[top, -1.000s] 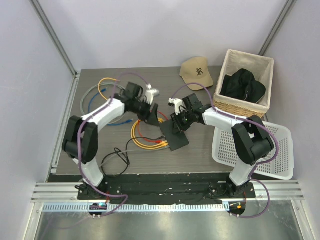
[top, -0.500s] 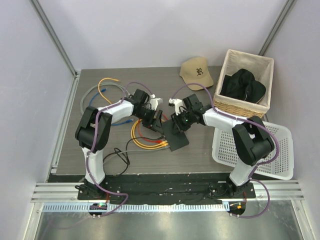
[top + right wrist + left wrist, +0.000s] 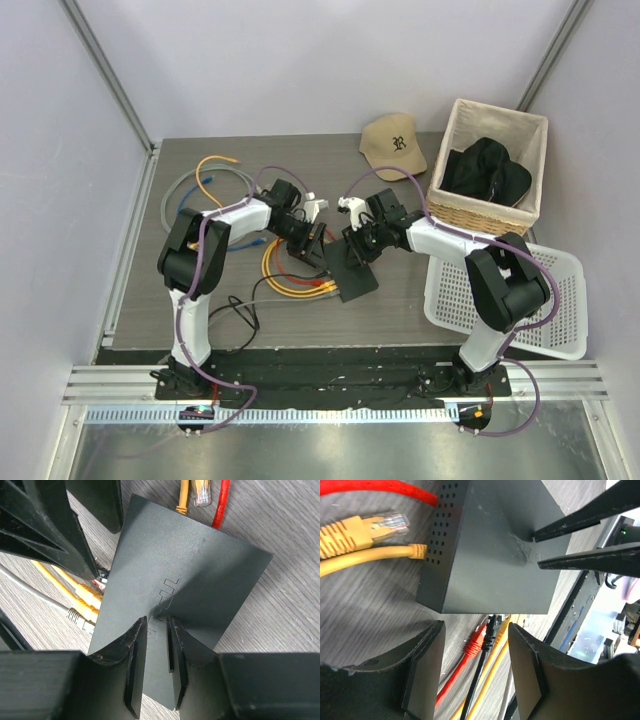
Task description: Pull the plug from the switch port
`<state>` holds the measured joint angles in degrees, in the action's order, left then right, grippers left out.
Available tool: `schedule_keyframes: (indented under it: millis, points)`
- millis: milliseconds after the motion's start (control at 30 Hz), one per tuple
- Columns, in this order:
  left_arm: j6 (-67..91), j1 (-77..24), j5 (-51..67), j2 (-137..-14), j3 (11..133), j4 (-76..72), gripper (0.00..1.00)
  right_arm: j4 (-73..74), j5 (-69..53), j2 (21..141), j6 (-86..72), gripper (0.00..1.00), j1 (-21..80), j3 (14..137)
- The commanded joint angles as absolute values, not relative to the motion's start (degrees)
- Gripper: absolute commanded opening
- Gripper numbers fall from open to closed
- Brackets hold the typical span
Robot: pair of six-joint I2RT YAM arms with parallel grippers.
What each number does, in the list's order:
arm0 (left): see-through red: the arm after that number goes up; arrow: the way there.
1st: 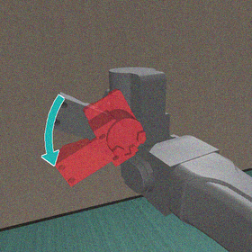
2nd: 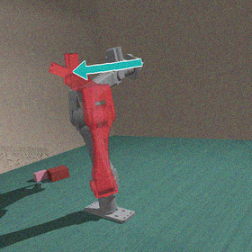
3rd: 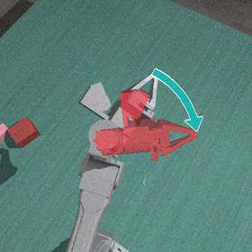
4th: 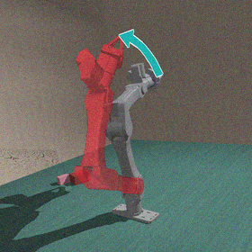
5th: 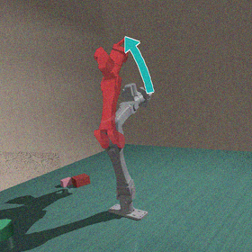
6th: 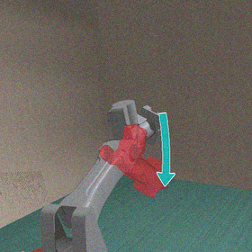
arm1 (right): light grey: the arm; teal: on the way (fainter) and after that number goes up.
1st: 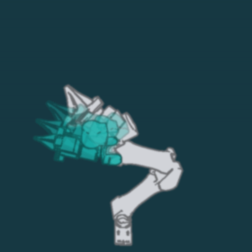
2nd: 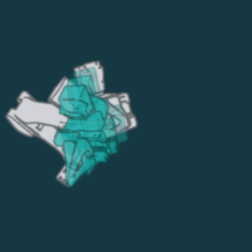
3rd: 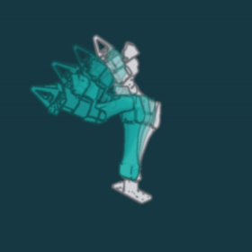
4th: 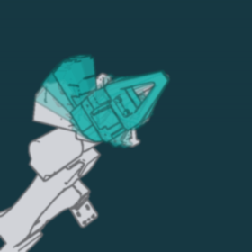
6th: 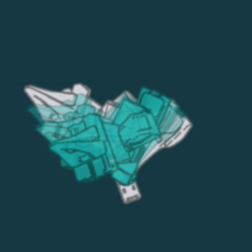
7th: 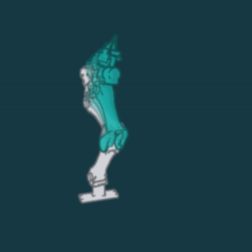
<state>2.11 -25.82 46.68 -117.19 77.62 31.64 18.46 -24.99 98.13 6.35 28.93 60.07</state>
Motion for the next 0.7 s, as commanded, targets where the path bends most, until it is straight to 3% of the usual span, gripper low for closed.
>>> schedule_keyframes:
  millis: [0,667]
  points:
    - [0.2,-26.1,49.9,-117.3,78.0,33.1,0.56,21.7,-18.6,100.1,8.5,0.31,28.7,57.7]
    - [2.4,-27.2,51.9,-118.1,76.1,30.4,0.53,21.9,-18.6,99.6,8.3,0.31,28.7,56.8]
